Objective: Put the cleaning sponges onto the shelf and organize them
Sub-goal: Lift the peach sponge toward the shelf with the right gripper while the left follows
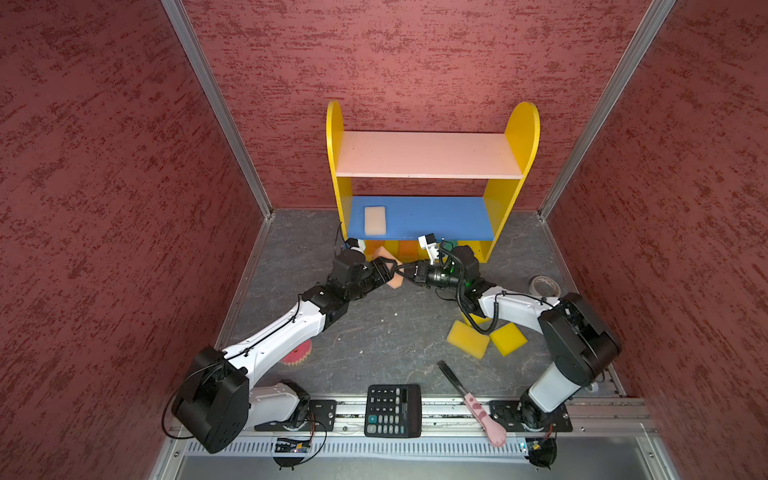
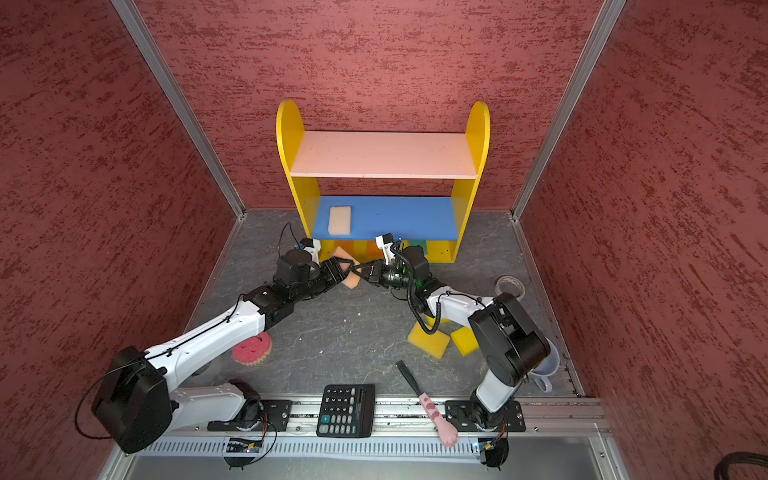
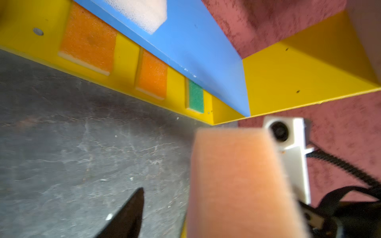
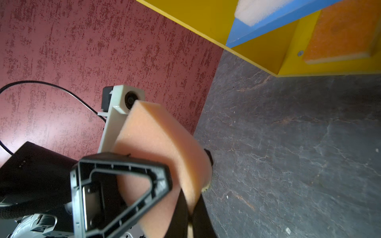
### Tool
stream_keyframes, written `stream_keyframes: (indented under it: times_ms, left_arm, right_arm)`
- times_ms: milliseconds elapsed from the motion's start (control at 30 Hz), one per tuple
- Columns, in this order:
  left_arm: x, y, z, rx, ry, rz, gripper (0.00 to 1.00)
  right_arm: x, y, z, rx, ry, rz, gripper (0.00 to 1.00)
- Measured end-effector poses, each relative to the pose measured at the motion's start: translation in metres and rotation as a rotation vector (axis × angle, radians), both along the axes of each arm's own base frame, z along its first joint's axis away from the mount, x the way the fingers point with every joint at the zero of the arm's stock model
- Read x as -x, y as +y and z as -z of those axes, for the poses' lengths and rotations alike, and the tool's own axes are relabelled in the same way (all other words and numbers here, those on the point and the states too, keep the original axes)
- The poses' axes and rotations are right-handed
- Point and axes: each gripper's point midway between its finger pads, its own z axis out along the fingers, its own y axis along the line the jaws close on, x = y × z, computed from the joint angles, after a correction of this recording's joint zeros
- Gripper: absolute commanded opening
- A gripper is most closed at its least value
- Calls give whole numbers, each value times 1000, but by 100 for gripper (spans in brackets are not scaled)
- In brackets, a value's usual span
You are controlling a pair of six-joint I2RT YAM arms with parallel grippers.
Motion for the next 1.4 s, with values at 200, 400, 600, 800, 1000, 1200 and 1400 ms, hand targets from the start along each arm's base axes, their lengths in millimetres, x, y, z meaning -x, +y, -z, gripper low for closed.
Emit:
stream_keyframes:
  times_ms: [200, 400, 600, 800, 1000, 1200, 1400]
  left_arm:
    - [-1, -1, -3, 3, -11, 7, 4]
    - [-3, 8, -7, 11, -9, -5, 2]
    - [-7, 23, -22, 33, -26, 28, 0]
    - [-2, 4, -56, 30, -78, 194, 0]
    - [4, -12, -69, 24, -100, 332, 0]
    - [11, -17, -62, 21, -73, 396, 0]
    - [17, -20, -65, 33, -76, 434, 0]
  right_arm:
    - [4, -4, 7, 13, 18, 4, 50]
    - [10, -15, -3, 24, -28, 17, 57]
    - [2, -39, -14, 56, -92, 62, 58]
    - [-2, -44, -11, 163, -142, 44, 58]
    - [7, -49, -28, 217, -232, 19, 62]
    - [16, -53, -44, 249, -311, -2, 61]
    - [19, -53, -54, 260, -361, -22, 61]
